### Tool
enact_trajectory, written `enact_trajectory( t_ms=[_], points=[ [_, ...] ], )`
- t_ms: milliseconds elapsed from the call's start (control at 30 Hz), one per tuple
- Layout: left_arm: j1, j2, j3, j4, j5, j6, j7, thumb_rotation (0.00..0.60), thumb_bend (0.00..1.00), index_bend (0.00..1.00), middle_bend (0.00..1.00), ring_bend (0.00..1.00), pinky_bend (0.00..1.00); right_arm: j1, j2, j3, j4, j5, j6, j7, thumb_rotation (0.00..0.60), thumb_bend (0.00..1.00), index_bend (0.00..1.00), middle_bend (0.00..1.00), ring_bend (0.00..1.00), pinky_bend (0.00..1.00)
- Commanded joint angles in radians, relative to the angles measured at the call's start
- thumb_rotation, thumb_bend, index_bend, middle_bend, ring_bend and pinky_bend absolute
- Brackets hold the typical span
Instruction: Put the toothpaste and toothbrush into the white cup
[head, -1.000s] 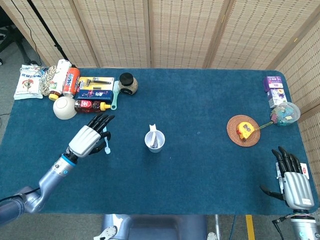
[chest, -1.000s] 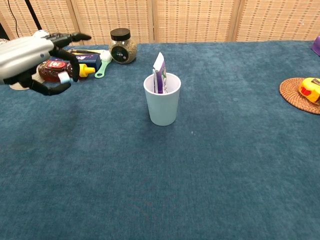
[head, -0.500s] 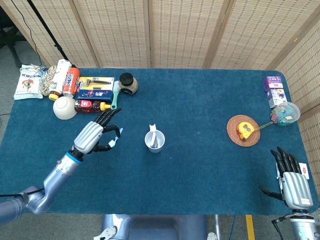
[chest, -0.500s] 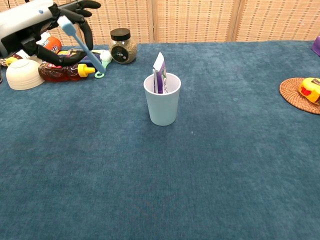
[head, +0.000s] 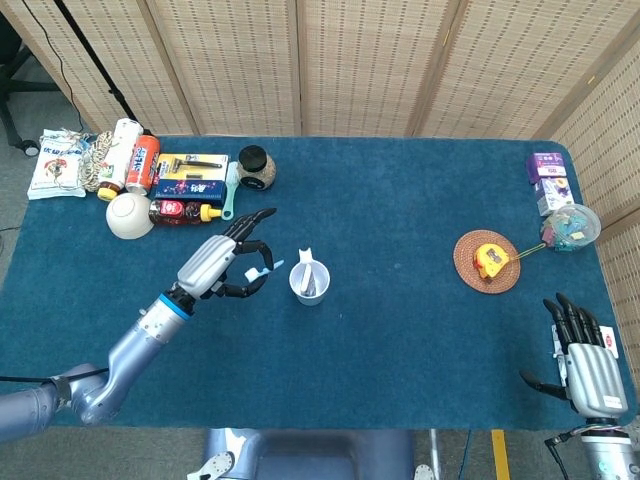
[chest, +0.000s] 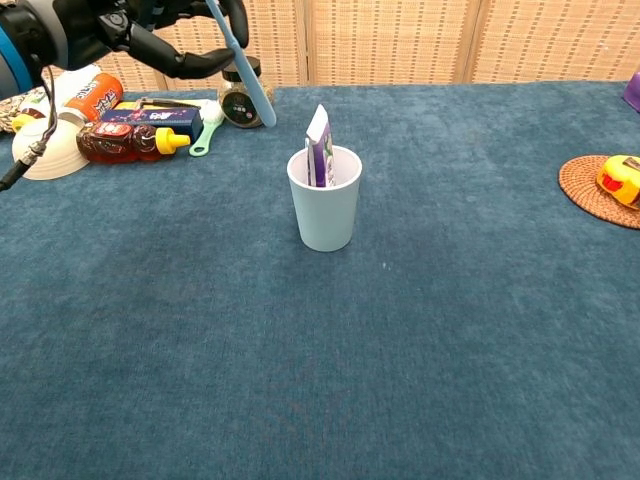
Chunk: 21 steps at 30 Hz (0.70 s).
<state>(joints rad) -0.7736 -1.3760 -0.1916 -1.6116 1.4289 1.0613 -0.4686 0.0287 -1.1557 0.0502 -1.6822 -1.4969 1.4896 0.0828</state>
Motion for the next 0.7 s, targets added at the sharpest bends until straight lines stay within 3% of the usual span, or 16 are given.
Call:
enact_trajectory(
  t_ms=[33, 700],
  points=[
    [-0.008, -0.011, -0.004, -0.003, -0.013, -0.017, -0.001, 0.600, 0.45, 0.67, 0.00, 0.00, 0.00, 0.000, 0.000, 0.000, 0.001, 0.001, 0.000, 0.000, 0.600, 0.00, 0.00, 0.00, 0.00, 0.03],
    [-0.050, -0.149, -0.041, 0.117, -0.079, -0.093, -0.080, 0.600, 0.45, 0.67, 0.00, 0.00, 0.00, 0.003, -0.001, 0.002, 0.009, 0.009, -0.008, 0.008, 0.600, 0.00, 0.00, 0.00, 0.00, 0.03]
  ],
)
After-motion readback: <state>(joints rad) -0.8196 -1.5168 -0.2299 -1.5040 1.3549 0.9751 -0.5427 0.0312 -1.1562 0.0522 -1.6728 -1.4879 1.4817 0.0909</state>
